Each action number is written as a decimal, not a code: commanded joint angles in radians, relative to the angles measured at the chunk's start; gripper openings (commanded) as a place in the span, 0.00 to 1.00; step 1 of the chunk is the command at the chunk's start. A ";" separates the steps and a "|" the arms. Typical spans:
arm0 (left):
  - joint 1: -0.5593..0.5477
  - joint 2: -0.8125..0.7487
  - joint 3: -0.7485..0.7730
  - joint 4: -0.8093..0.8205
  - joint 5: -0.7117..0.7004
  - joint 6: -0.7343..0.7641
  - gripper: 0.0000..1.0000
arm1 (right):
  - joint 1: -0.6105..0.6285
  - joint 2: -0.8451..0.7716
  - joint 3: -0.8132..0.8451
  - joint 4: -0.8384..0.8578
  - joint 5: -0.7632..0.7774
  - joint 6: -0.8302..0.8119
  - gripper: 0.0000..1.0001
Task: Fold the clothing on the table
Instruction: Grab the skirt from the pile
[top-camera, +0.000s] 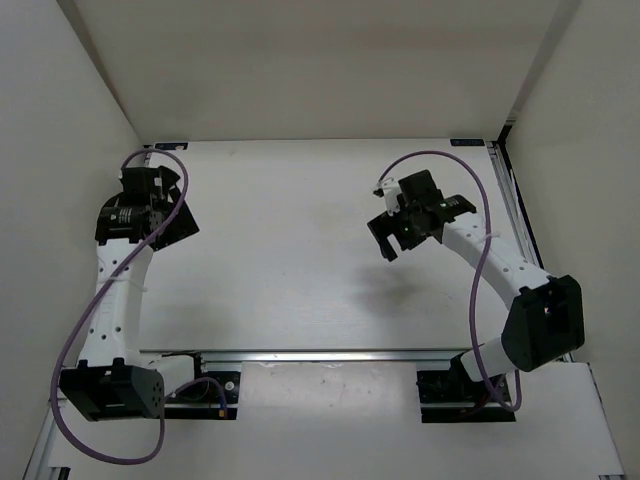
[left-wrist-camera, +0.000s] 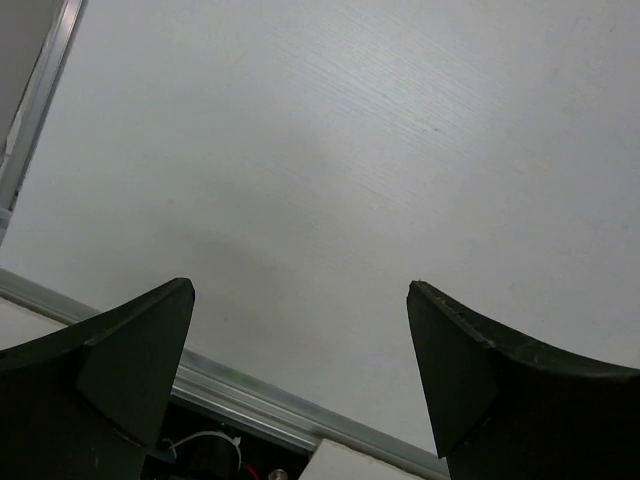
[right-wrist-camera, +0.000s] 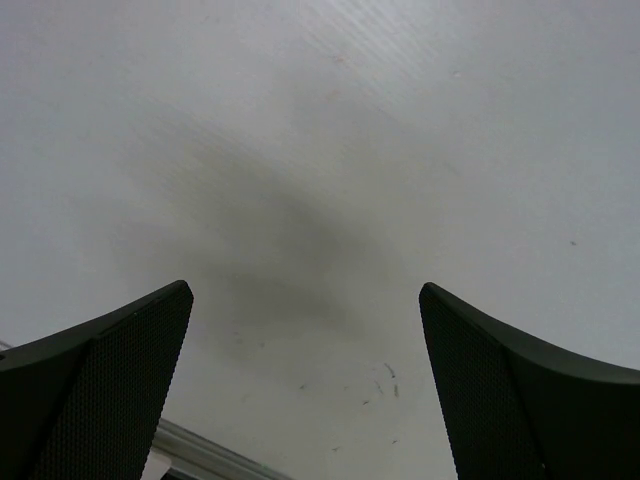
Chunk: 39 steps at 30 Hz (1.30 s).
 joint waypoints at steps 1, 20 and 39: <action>-0.013 0.022 0.083 0.027 -0.075 0.003 0.99 | -0.037 -0.050 0.026 0.097 0.081 0.008 0.99; -0.070 0.195 -0.141 0.486 -0.460 0.303 0.99 | 0.081 -0.247 -0.086 0.097 0.173 -0.074 0.99; -0.091 0.832 0.312 0.401 -0.582 0.308 0.99 | -0.599 -0.068 0.002 0.109 -0.311 0.118 0.95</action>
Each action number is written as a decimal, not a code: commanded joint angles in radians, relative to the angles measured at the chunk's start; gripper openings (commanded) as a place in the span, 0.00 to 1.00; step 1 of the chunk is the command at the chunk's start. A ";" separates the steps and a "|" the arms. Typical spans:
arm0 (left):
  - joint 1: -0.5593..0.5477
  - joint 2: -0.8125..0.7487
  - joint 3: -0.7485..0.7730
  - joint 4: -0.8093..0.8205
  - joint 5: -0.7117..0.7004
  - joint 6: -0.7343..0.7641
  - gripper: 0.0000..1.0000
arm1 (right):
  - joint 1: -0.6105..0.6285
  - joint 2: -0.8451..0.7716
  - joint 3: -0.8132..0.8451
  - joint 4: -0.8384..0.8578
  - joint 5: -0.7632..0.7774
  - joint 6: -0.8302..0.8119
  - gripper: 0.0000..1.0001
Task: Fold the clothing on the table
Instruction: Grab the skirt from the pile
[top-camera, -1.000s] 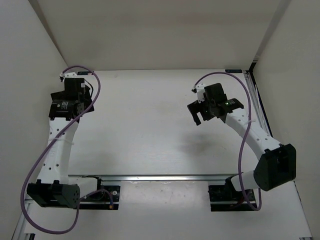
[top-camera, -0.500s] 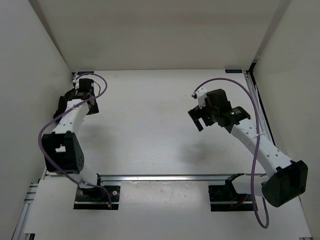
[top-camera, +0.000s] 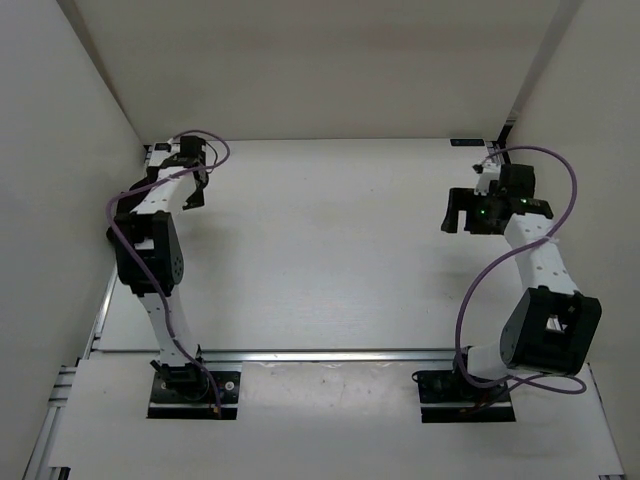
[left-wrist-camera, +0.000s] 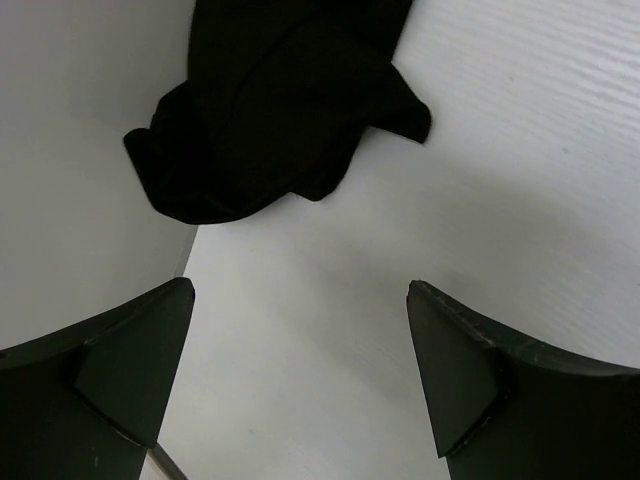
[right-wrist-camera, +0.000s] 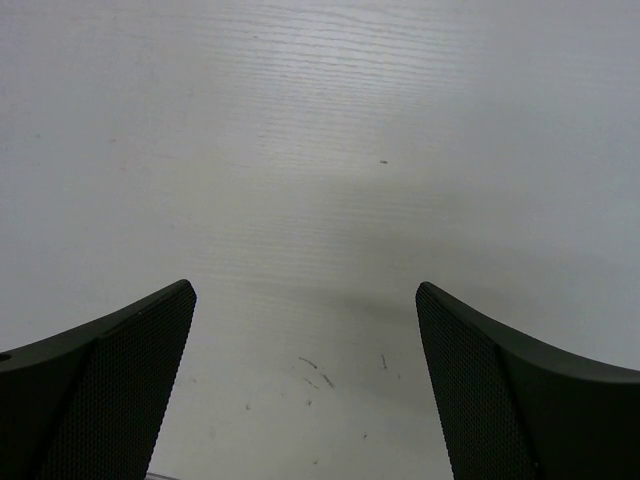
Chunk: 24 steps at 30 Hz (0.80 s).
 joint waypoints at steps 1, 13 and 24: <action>-0.040 0.035 0.013 0.002 -0.083 0.046 0.99 | -0.076 -0.020 0.034 -0.001 -0.128 0.024 0.96; 0.092 0.195 0.080 -0.041 -0.034 -0.046 0.99 | -0.173 0.018 0.146 -0.115 -0.093 -0.001 0.95; 0.182 0.327 0.185 -0.038 0.058 -0.113 0.99 | -0.176 0.269 0.524 -0.299 -0.098 0.113 0.92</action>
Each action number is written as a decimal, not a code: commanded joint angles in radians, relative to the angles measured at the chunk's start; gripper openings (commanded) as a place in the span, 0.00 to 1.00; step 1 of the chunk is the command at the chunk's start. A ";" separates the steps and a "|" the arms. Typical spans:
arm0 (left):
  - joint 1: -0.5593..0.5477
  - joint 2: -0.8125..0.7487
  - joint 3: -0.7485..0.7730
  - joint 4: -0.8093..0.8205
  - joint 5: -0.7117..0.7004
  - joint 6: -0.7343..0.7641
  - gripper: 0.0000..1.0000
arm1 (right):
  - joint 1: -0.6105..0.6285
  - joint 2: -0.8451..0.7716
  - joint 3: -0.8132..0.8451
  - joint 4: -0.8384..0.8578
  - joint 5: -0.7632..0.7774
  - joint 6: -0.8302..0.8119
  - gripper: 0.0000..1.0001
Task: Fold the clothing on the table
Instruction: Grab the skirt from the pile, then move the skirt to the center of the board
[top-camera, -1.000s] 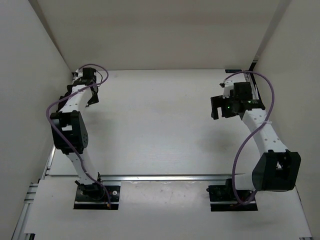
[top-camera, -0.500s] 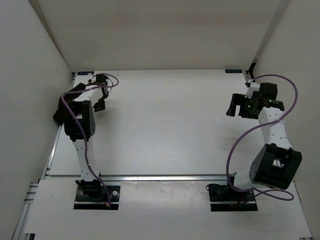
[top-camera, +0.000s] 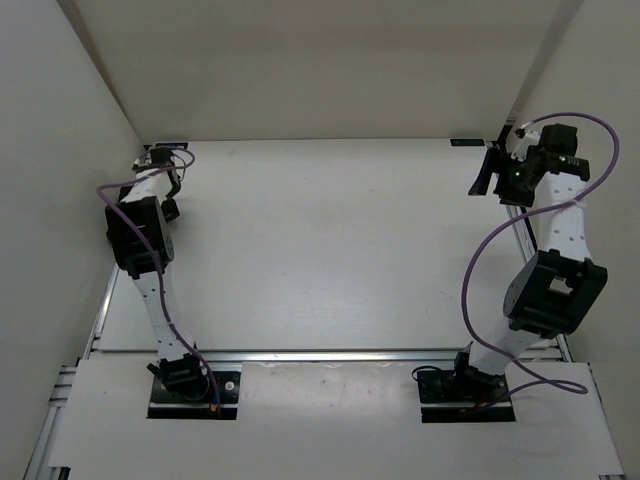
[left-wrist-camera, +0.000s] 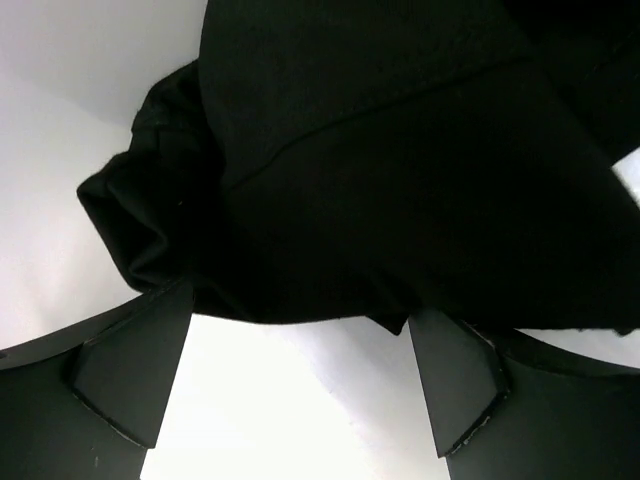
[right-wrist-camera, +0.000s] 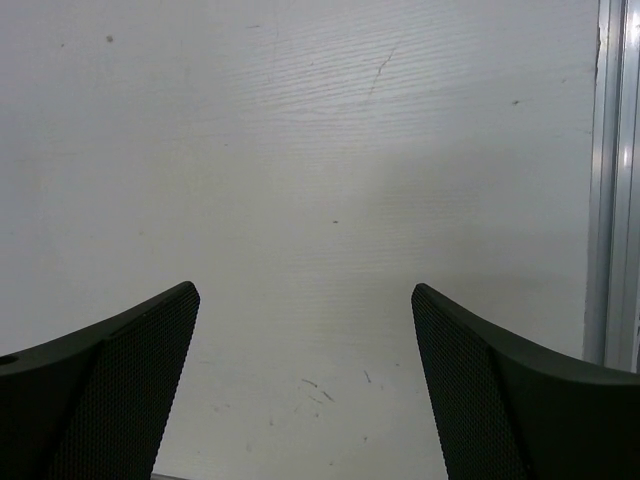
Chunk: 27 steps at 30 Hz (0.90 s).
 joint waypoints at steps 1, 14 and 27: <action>-0.007 0.046 0.039 0.006 0.065 -0.043 0.98 | 0.024 0.038 0.092 -0.083 -0.013 0.037 0.92; 0.006 0.019 0.074 0.008 0.111 -0.066 0.00 | 0.131 0.030 0.061 -0.045 0.053 0.062 0.91; -0.627 -0.316 -0.005 0.004 0.265 -0.046 0.00 | 0.070 -0.002 -0.164 0.122 -0.050 -0.009 0.89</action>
